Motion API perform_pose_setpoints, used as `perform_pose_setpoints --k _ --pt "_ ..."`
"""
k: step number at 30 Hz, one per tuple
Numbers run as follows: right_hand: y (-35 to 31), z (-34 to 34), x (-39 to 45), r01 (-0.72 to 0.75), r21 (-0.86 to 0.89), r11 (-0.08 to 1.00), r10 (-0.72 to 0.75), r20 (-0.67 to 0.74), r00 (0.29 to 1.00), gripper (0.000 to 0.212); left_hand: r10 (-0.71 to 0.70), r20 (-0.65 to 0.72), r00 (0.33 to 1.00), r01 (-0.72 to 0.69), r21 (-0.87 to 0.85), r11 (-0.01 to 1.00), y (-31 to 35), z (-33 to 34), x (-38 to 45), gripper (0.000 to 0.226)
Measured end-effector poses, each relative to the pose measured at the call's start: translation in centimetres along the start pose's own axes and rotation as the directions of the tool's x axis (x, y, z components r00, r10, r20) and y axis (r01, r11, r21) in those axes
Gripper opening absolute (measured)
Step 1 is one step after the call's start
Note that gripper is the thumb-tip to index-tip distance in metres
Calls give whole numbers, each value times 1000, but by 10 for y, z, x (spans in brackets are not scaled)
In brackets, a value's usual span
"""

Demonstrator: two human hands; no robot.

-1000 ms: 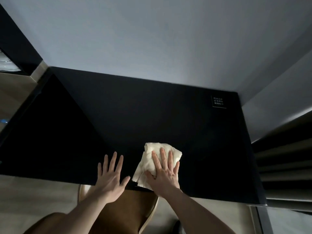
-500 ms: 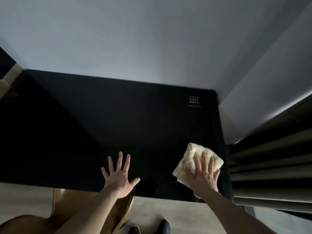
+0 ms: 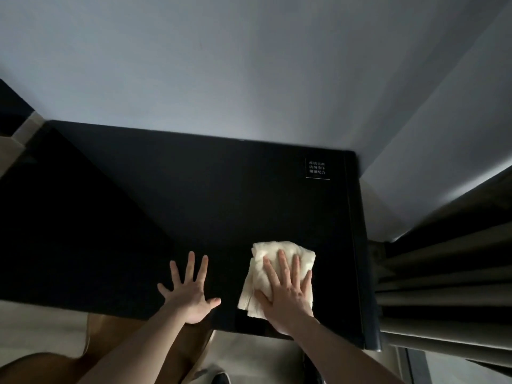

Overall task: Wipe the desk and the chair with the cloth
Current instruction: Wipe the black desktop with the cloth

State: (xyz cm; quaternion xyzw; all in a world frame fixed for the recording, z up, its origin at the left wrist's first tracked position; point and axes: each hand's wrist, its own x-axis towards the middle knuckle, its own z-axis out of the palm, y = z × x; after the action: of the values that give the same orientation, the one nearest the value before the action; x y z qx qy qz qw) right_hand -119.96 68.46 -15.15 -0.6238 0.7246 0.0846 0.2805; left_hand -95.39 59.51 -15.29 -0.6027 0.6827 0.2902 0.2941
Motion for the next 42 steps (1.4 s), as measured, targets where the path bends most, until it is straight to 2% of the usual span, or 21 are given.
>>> perform_pose_setpoints --k 2,5,7,9,13,17,21,23,24,27,31,33,37,42 --pt "20 -5 0 64 -42 997 -64 4 998 78 16 -60 998 -17 -18 1000 -3 4 -3 117" --pt "50 -13 2 149 -91 985 -151 -12 989 79 24 -217 976 -29 -20 999 0 28 -14 98" --pt "79 -18 5 197 -175 965 -204 -21 979 79 -44 -291 956 18 -90 996 23 47 -22 88" --pt "115 -21 3 223 -203 953 -236 -38 971 80 -105 -273 956 66 -147 987 63 59 -32 88" --pt "187 -35 -6 186 -149 971 -198 -65 978 85 -69 -260 963 34 -135 990 152 68 -43 90" --pt "242 -43 -13 191 -99 977 -197 -53 979 83 -79 -223 972 48 -140 989 211 73 -42 85" --pt "276 -44 -24 162 139 977 -153 -74 986 73 -104 -222 970 67 -166 984 230 76 -38 80" --pt "275 -43 -25 142 269 953 -120 -95 988 75 -86 -220 972 50 -164 985 228 76 -38 81" --pt "270 -41 -24 145 279 949 -119 -109 987 74 -74 -216 974 39 -165 986 227 76 -38 82" --pt "248 -35 -20 112 151 982 -100 -86 991 69 -32 -216 976 0 -145 989 220 74 -42 85" --pt "198 -37 -14 130 7 991 -130 8 991 76 -15 -227 974 -17 -136 991 192 68 -45 87" --pt "166 -37 -8 154 -35 987 -153 31 988 77 -59 -222 973 22 -166 986 165 64 -47 88" --pt "91 -24 2 95 35 995 -98 83 992 75 -123 -188 974 87 -189 978 86 61 -52 92" --pt "25 -13 7 21 24 1000 -23 67 998 75 -86 -164 983 59 -162 985 -8 57 -56 97"
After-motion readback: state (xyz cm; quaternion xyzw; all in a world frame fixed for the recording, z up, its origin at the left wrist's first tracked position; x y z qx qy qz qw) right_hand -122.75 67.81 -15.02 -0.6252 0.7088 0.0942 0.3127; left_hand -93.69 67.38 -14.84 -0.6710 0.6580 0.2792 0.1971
